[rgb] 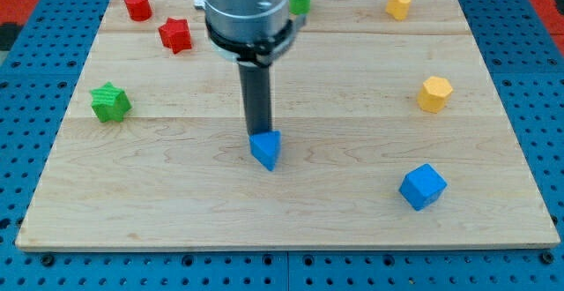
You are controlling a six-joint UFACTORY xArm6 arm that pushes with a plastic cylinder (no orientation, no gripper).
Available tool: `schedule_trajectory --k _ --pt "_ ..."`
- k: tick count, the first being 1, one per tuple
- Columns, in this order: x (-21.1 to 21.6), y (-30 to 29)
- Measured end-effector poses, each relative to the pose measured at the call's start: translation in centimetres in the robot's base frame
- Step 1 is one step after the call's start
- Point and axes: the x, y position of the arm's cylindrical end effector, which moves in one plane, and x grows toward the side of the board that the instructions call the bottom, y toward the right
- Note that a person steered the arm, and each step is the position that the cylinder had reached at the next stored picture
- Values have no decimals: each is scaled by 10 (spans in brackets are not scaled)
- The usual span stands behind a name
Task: Move the red star to the bottom left
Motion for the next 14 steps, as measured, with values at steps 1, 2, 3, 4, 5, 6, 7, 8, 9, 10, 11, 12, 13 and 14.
schedule_trajectory --k 1,2,3,4,5,6,7,8,9,10,11,12,13,14 --pt "34 16" --pt "56 20" --pt "20 25" --pt "-64 29" --pt "-145 12" --pt "-212 -23" --pt "-236 -61" --pt "-228 -88" --pt "-206 -100" --pt "-206 -137" --pt "-212 -174" --pt "-203 -197" --pt "-190 -217" --pt "-177 -233"
